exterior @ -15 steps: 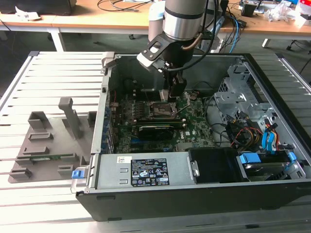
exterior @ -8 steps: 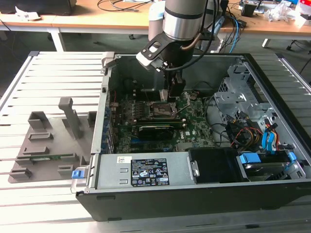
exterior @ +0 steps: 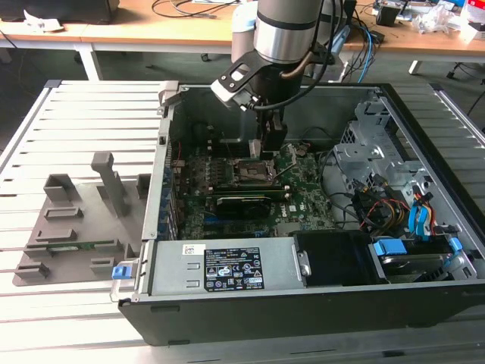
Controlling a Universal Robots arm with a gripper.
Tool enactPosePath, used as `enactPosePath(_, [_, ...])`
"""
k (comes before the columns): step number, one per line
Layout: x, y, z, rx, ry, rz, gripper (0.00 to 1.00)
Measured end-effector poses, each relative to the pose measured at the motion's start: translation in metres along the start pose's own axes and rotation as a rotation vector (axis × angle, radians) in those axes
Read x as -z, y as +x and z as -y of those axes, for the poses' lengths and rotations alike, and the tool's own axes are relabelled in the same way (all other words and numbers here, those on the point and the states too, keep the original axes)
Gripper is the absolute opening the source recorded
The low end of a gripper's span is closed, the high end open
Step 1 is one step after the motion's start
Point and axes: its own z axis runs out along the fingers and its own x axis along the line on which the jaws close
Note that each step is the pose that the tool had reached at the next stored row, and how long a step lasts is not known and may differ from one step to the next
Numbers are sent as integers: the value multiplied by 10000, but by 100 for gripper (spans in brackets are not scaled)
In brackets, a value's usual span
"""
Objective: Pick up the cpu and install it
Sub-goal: 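Place the cpu into insertion slot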
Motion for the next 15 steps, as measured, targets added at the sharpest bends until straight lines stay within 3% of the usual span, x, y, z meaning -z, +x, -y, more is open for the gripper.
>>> enactPosePath(9, [-24,0,-1,-9,0,-1,54])
enactPosePath(15, [-95,0,-2,-6,0,-1,54])
